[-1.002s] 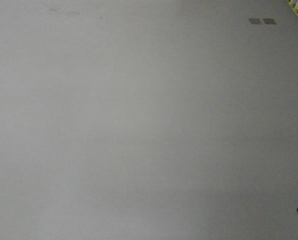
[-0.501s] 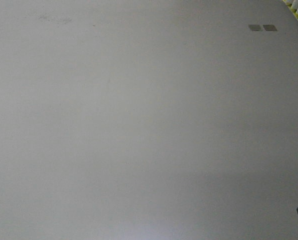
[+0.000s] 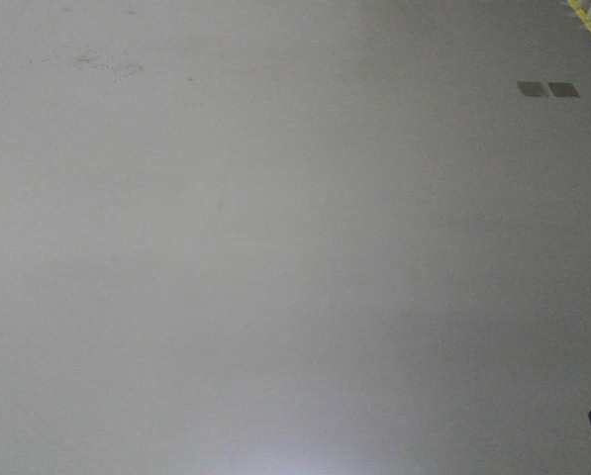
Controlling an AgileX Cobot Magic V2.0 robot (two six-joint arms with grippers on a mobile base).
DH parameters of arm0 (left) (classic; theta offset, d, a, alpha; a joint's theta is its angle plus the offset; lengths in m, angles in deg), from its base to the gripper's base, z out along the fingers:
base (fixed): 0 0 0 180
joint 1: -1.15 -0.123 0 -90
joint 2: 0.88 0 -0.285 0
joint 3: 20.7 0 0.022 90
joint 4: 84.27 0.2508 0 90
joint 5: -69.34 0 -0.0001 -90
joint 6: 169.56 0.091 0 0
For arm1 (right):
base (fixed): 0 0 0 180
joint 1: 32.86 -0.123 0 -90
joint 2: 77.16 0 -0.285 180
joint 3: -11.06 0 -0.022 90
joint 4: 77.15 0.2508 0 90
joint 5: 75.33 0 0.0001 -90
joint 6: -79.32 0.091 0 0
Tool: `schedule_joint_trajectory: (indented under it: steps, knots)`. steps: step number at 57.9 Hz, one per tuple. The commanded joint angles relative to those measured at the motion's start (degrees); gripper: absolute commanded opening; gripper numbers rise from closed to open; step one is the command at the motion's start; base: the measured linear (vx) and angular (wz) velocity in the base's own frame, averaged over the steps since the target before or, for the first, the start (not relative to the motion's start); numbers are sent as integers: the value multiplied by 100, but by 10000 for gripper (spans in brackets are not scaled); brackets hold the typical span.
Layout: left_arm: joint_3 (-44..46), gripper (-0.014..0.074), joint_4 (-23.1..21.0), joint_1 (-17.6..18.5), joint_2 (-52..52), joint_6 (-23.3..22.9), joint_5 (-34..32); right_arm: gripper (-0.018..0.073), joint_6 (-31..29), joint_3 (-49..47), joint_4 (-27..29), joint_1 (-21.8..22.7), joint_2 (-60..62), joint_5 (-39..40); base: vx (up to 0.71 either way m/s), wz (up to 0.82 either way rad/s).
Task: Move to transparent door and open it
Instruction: 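Drive the base forward to the glass sliding door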
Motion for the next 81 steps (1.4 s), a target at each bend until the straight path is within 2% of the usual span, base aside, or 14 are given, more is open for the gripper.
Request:
schedule_joint_trajectory:
  steps: [1, 42, 81]
  knots:
    - [-93, -6, -22, 34, 83, -5, -455, -9, -29, 28, -33, 14, 90, 482, 53, 14]
    - [-93, -6, -22, 34, 83, -5, -455, -9, -29, 28, -33, 14, 91, 477, 55, 30]
    - [-93, -6, -22, 34, 83, -5, -455, -9, -29, 28, -33, 14, 91, 477, 59, 54]
